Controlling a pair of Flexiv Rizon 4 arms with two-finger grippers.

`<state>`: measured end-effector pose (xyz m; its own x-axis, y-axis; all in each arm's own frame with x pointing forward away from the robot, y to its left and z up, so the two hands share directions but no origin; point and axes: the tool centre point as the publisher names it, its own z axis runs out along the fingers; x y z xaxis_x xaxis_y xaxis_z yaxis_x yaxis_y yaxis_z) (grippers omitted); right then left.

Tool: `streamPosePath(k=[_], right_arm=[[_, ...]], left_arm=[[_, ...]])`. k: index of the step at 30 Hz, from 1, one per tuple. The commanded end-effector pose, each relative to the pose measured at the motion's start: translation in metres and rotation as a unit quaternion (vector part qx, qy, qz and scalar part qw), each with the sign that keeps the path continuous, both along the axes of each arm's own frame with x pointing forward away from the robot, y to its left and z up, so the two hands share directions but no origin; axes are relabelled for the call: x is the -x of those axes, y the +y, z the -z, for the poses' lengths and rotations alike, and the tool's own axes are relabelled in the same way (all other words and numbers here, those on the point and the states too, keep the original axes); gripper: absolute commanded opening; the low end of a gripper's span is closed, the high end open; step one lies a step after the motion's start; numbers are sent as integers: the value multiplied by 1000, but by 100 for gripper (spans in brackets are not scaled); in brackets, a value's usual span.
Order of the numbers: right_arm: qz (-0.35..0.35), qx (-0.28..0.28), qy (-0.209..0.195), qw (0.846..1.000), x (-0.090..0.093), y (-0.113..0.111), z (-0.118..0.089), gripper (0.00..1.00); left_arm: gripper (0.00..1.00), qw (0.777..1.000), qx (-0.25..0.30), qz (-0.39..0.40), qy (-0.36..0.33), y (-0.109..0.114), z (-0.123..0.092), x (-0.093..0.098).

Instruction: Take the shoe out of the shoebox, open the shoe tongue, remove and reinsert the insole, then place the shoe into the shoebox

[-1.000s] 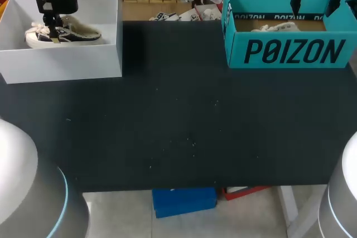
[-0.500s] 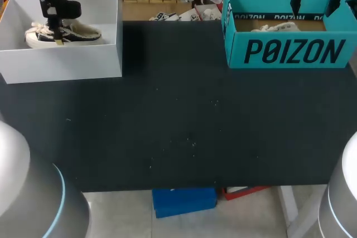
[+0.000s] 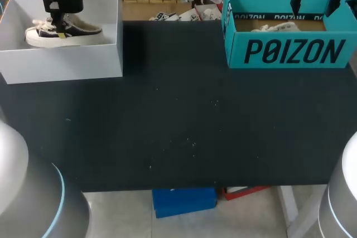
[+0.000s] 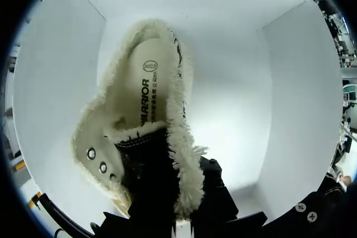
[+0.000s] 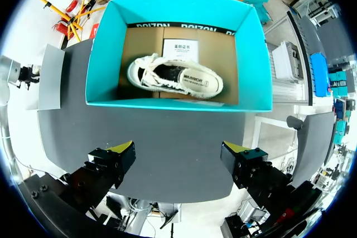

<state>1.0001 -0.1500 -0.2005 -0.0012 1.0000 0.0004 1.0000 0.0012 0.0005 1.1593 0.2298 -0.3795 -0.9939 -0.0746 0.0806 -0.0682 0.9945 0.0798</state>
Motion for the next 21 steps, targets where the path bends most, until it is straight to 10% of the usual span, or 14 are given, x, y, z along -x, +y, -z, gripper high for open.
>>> streamPosePath(k=[1,12,21], right_arm=[[0,0,0,1000,0,0,0,100],[0,0,0,1000,0,0,0,100],[0,0,0,1000,0,0,0,100]], left_arm=[[0,1000,-3,-5,-14,1,-41,16],[0,997,-17,-28,-63,-26,-140,45],[0,993,-34,-36,-105,-94,-212,90]])
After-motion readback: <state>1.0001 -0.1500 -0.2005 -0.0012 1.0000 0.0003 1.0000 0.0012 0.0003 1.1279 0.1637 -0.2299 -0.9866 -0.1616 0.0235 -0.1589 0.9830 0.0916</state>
